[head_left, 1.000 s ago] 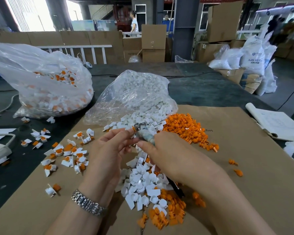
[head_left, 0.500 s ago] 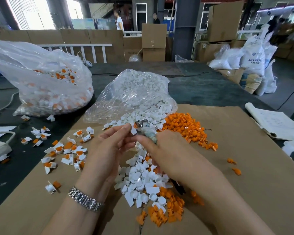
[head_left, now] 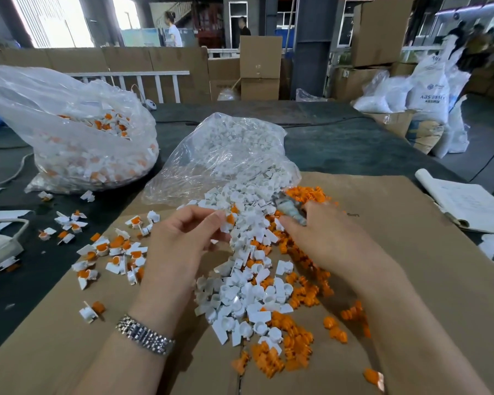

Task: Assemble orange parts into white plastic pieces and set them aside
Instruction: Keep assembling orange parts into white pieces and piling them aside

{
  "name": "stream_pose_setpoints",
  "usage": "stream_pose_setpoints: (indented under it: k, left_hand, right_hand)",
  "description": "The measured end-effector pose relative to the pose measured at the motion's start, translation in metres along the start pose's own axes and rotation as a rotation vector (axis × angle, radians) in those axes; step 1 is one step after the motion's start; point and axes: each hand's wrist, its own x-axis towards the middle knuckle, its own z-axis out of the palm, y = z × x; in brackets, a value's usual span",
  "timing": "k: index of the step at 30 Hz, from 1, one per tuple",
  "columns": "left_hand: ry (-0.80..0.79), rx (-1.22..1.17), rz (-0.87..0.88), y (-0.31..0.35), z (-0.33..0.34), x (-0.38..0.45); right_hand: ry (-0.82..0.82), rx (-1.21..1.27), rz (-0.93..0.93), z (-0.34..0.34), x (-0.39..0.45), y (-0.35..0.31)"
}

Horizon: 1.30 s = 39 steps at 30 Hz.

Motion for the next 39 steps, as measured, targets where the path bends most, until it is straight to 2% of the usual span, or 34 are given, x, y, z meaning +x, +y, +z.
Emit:
stream_pose_setpoints:
  k: [3,5,8,10,14,16,19,21,25,30,36,39]
  left_hand:
    - [0.201,0.433,0.106,-0.005,-0.010,0.010]
    - [0.317,0.637,0.149,-0.006,-0.017,0.014]
    - [0.366,0.821,0.226,-0.007,-0.023,0.017]
    - [0.269,0.778,0.257,-0.007,-0.021,0.018]
    - [-0.049,0.668,0.193,-0.005,-0.017,0.014]
    - [-0.147,0.669,0.200,-0.004,-0.017,0.013]
    - [-0.238,0.697,0.199,-0.004,-0.016,0.012]
    - [-0.295,0.725,0.204,-0.003,-0.015,0.011]
    - [-0.359,0.755,0.177,-0.002,-0.018,0.011]
    - [-0.464,0.834,0.148,-0.004,-0.019,0.009]
    - [-0.384,1.026,0.222,-0.010,-0.006,0.007]
    - [-0.330,1.022,0.259,-0.013,0.000,0.004]
  right_hand:
    - [0.042,-0.173,0.033,0.016,0.006,0.003]
    - [0.059,-0.219,0.021,0.022,0.009,0.003]
    - [0.040,-0.160,-0.006,0.027,0.014,0.003]
    - [0.041,-0.097,-0.028,0.025,0.016,0.003]
    - [0.102,-0.042,-0.133,0.010,0.012,0.008]
    - [0.009,0.022,-0.211,-0.001,0.005,0.015]
    - [-0.256,0.054,-0.272,-0.012,-0.006,0.021]
    - [-0.306,0.064,-0.310,-0.015,-0.010,0.021]
    - [-0.333,-0.008,-0.351,-0.010,-0.012,0.017]
    - [-0.229,-0.089,-0.361,0.005,-0.009,0.011]
    - [-0.100,-0.073,-0.363,0.010,-0.005,0.010]
    - [0.003,0.011,-0.369,0.011,-0.003,0.008]
